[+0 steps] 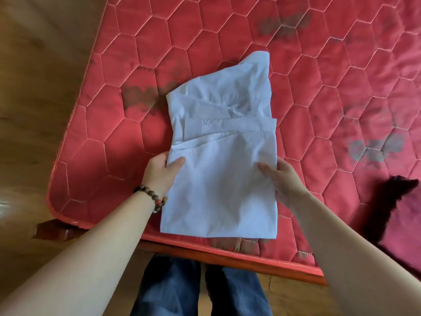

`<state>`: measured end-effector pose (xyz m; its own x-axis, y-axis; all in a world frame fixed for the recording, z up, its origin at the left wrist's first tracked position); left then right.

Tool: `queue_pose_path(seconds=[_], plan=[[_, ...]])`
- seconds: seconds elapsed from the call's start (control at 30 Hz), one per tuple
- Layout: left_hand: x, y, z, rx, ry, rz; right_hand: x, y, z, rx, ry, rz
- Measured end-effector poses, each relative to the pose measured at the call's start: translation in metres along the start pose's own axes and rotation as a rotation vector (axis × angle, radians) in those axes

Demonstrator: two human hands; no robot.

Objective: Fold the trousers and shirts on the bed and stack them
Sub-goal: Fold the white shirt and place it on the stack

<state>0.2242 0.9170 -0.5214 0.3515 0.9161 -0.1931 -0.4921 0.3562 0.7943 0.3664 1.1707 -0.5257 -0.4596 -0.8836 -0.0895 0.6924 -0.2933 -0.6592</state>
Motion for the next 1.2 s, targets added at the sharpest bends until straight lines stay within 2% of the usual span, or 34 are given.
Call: queue_pose_path(seconds=[0.27,0.4,0.47,0.53,0.67,0.8,0.93,1.2], plan=[[-0.016,0.076,-0.048,0.129,-0.039,0.281,-0.028,-0.093,-0.016,-0.366,0.002,0.015],[0.002,0.076,-0.099,0.054,-0.017,0.178,-0.022,-0.105,-0.080,-0.247,0.132,0.209],[0.009,0.069,-0.120,0.026,0.019,0.051,-0.017,-0.103,-0.109,-0.131,0.168,0.243],[0.013,0.068,-0.132,0.049,0.060,0.005,-0.017,-0.108,-0.127,-0.102,0.219,0.268],[0.014,0.080,-0.139,0.155,0.140,-0.007,-0.019,-0.129,-0.137,-0.250,0.325,0.283],[0.010,0.102,-0.139,0.262,0.158,0.073,-0.020,-0.153,-0.139,-0.379,0.305,0.176],[0.015,0.116,-0.158,0.290,0.205,0.041,-0.015,-0.170,-0.156,-0.391,0.327,0.195],[0.025,0.114,-0.181,0.341,0.308,-0.065,-0.004,-0.172,-0.173,-0.386,0.503,0.294]])
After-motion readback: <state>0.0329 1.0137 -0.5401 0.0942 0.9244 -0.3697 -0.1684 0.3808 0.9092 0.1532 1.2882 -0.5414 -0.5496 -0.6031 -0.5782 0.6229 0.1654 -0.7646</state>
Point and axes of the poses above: each hand's wrist, its own z-axis away from the middle knuckle, its own x-axis out of the palm, y = z × x, the point moved 3 cm from there along -z, towards the middle knuckle, and after that the axes turned 12 degrees about z, right-handed, at the moved point
